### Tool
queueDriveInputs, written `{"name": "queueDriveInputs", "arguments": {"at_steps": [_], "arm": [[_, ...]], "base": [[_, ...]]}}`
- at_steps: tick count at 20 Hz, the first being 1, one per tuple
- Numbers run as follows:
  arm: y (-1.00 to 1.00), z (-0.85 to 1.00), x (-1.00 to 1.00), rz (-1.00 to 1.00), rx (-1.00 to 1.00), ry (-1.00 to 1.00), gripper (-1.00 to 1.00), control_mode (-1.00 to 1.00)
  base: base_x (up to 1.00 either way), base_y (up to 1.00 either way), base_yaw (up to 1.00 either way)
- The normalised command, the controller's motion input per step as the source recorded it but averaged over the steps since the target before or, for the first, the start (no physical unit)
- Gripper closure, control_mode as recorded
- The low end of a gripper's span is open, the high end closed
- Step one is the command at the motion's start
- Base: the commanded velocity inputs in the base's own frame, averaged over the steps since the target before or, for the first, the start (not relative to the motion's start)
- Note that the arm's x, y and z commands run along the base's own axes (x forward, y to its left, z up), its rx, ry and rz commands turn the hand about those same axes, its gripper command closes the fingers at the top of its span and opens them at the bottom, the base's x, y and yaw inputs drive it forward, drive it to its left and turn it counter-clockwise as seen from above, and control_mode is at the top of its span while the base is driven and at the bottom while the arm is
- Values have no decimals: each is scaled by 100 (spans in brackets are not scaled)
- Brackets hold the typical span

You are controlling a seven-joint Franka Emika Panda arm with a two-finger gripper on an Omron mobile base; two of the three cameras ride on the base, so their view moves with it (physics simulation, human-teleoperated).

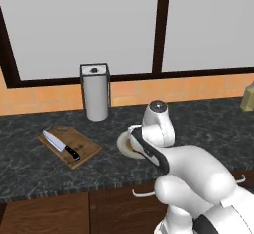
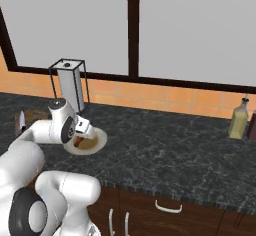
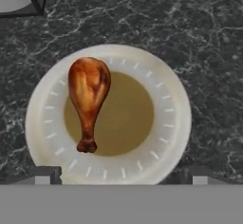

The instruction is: Pick up the knife from the drawer and place it on the cutting board. Then place the meat from the plate to the cutting board.

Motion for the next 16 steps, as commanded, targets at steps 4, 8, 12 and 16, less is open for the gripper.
{"name": "queueDriveInputs", "arguments": {"at_steps": [4, 8, 12, 16], "arm": [[12, 2, 58, 0, 1, 17, -100, -100], [17, 1, 49, 0, 0, 26, -100, -100], [16, -7, 3, 0, 0, 6, -100, -100], [13, -45, 7, 0, 0, 0, -100, -100]], "base": [[0, 0, 0], [0, 0, 0], [0, 0, 0], [0, 0, 0]]}}
